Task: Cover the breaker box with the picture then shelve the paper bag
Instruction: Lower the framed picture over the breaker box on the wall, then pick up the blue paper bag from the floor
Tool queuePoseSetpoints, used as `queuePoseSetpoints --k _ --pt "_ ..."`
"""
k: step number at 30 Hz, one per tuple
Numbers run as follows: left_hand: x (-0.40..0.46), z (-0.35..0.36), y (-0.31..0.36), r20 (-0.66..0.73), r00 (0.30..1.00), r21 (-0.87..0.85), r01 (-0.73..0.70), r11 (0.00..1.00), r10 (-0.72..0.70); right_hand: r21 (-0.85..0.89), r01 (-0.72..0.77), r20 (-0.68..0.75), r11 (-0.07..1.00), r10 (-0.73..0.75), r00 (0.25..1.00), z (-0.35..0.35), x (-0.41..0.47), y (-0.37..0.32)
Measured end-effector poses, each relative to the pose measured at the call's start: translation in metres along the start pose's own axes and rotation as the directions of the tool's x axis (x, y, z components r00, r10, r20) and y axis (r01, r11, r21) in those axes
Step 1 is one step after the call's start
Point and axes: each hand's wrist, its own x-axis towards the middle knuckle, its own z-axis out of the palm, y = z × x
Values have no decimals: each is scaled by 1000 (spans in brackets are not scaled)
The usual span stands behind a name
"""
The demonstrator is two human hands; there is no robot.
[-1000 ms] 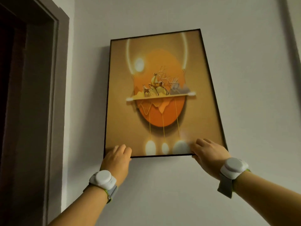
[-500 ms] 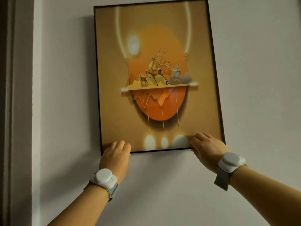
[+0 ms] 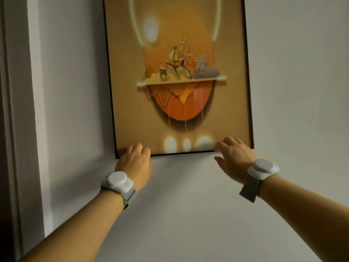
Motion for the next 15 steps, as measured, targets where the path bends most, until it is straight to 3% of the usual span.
queuePoseSetpoints --k 4,9,15 --pt "-21 -21 17 42 996 -198 82 977 -75 247 -102 48 964 93 995 -11 -23 -16" --pt "-60 -54 44 45 986 -447 166 879 -164 469 -110 68 877 88 994 -38 -67 -41" --pt "-149 -72 95 87 987 -527 159 835 -133 605 -129 162 786 37 986 -54 -153 -47"
